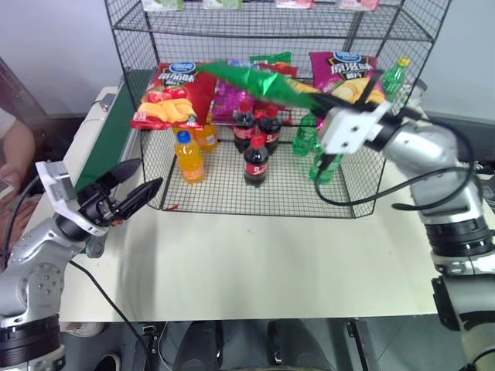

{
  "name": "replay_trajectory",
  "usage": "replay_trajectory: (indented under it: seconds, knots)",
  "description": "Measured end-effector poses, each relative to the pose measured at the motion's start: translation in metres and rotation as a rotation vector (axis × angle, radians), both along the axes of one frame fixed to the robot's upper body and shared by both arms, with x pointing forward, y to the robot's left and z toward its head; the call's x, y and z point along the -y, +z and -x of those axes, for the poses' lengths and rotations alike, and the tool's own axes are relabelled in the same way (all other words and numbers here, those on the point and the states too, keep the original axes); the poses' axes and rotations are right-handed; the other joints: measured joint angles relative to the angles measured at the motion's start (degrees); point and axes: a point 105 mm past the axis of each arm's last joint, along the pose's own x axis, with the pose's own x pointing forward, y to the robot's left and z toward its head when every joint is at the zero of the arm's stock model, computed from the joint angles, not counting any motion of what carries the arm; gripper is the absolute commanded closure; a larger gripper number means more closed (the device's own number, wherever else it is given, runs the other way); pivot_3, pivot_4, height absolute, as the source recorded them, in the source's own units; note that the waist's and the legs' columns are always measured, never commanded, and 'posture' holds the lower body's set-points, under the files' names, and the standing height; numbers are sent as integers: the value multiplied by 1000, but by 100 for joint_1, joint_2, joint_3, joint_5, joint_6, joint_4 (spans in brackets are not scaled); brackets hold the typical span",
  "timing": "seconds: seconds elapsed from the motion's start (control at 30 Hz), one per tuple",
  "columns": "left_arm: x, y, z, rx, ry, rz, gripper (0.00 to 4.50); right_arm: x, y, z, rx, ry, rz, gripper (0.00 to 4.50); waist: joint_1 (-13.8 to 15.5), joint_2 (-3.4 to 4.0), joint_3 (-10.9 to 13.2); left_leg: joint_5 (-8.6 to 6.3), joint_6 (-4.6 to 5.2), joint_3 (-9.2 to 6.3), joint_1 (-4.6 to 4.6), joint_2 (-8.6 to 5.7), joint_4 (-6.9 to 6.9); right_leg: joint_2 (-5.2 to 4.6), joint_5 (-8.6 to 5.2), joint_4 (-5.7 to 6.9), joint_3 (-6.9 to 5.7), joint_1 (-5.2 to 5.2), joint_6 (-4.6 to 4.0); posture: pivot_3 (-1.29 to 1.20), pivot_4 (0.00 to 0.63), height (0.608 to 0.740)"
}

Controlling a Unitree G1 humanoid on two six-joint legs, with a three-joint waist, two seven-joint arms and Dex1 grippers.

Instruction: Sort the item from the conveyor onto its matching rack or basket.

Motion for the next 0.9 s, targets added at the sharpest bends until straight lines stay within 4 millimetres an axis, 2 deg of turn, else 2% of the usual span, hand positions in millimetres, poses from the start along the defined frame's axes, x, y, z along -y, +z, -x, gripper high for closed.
replay_trajectory:
  seconds: [0.13,0.27,0.47,0.6,0.7,0.9]
  knots:
    - [4,-1,1,36,59,16,68,1,-3,-16,115,-137,22,4500,-5,0,0,8,-13,2,-3,3,-1,7,0,6,4,-9,0,0,150,739]
    - [9,-1,3,55,67,-8,68,-2,-1,-21,171,-178,61,4500,5,0,0,8,-14,2,-4,3,-1,7,0,7,4,-8,0,0,150,739]
    - [7,-2,3,73,117,-34,68,-8,-15,-37,158,-213,86,4500,-8,0,0,8,-14,2,-3,3,2,9,0,15,5,-10,0,0,150,739]
    - [9,-1,4,81,120,-35,68,-11,-9,-45,182,-233,71,4500,-8,0,0,9,-14,2,-4,3,2,10,0,19,6,-13,0,0,150,739]
    - [8,-2,5,81,131,-31,68,-11,-7,-47,187,-243,65,4500,-2,-1,-1,9,-14,2,-4,3,4,10,0,18,6,-10,0,0,150,739]
    - [11,-4,5,73,126,-34,68,-28,-20,-45,132,-201,39,4500,-11,-1,-1,9,-15,1,-4,4,6,12,0,29,7,-15,0,0,150,739]
